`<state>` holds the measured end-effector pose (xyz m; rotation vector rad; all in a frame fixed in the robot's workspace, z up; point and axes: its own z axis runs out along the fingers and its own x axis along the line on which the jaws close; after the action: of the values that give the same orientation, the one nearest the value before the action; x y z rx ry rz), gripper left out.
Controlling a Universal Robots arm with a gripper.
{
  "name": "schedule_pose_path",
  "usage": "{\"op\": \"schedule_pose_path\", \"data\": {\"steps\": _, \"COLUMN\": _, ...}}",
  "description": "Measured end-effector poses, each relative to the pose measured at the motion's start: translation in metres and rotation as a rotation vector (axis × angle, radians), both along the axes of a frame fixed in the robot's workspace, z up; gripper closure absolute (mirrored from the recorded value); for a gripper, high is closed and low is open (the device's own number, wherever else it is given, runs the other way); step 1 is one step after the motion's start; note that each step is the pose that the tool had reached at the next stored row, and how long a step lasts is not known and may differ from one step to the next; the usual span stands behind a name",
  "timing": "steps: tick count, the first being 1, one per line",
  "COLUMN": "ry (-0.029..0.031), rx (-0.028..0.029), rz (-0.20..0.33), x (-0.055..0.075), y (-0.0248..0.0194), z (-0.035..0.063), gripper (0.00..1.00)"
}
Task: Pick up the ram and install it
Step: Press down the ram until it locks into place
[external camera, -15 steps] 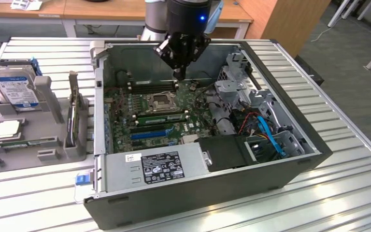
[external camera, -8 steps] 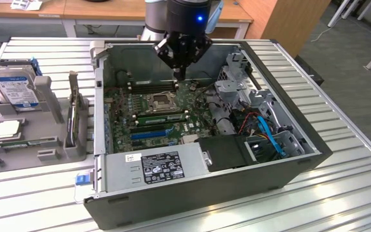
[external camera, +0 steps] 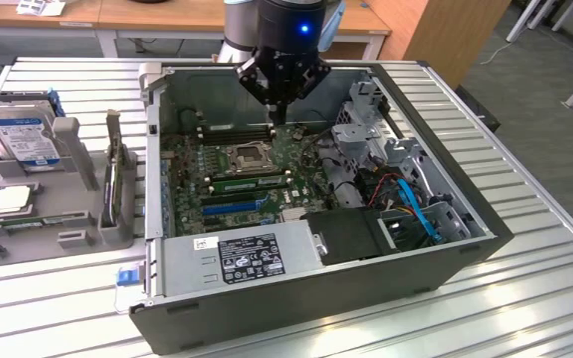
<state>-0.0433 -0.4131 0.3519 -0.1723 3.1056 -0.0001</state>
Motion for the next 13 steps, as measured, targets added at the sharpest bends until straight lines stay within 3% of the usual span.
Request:
{"op": "schedule_pose_path", "data": {"steps": 11, "ry": 0.0, "rx": 0.0, "rz": -0.2, "x": 0.0, "y": 0.0001, "z": -0.0001, "gripper": 0.89}}
{"op": "schedule_pose_path", "data": {"steps": 13, "ry": -0.0003, "rx": -0.0023, "rz": -0.205, "x": 0.0, "y": 0.0001, "z": -0.0002, "gripper": 0.89}}
